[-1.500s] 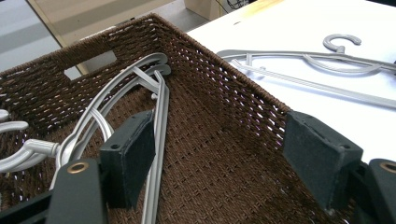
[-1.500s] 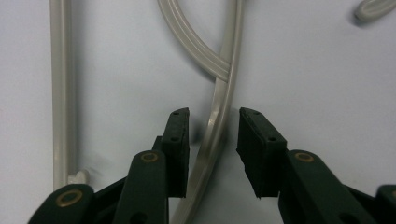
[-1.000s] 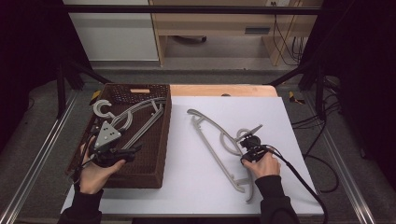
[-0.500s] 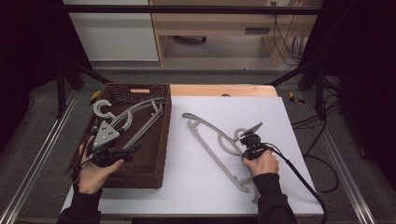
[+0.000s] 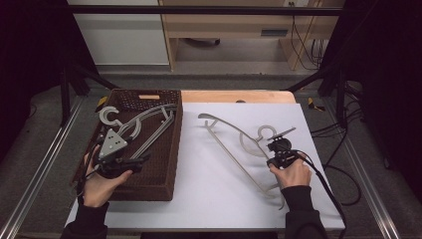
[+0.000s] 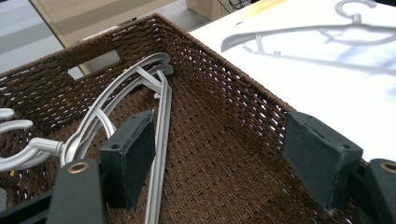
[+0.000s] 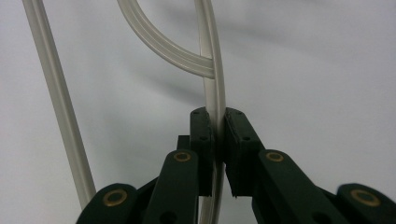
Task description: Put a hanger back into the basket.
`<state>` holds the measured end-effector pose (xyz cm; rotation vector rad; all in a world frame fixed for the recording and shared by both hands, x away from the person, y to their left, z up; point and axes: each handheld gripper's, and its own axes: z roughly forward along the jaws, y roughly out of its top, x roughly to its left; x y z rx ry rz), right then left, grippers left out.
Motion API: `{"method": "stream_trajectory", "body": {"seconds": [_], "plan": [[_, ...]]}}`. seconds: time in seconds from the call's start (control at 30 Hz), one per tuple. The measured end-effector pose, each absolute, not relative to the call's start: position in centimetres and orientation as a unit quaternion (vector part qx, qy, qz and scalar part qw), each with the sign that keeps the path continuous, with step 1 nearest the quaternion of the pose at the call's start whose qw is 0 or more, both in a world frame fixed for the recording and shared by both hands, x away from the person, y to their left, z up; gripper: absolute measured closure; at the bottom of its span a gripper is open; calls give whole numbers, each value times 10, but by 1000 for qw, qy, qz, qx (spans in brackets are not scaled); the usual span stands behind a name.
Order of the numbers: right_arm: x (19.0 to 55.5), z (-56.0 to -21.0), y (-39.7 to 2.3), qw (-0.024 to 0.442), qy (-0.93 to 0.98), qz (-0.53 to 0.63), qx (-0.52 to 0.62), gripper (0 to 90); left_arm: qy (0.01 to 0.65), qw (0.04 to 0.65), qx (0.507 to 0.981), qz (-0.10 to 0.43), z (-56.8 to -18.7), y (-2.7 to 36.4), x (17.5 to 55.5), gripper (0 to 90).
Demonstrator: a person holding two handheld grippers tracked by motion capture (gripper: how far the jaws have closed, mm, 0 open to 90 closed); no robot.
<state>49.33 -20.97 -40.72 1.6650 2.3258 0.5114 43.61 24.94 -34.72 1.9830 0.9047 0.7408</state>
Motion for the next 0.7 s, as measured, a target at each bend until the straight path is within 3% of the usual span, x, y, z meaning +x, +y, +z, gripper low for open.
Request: {"method": "stream_trajectory", "body": {"seconds": [0.33,0.7], "plan": [[468,-374,-222,159,809,242,511,828,348,415,790,286,-339,244,433,253],[447,-333,-204,222,843,266,413,827,317,424,799,285,-314,229,434,253]]}}
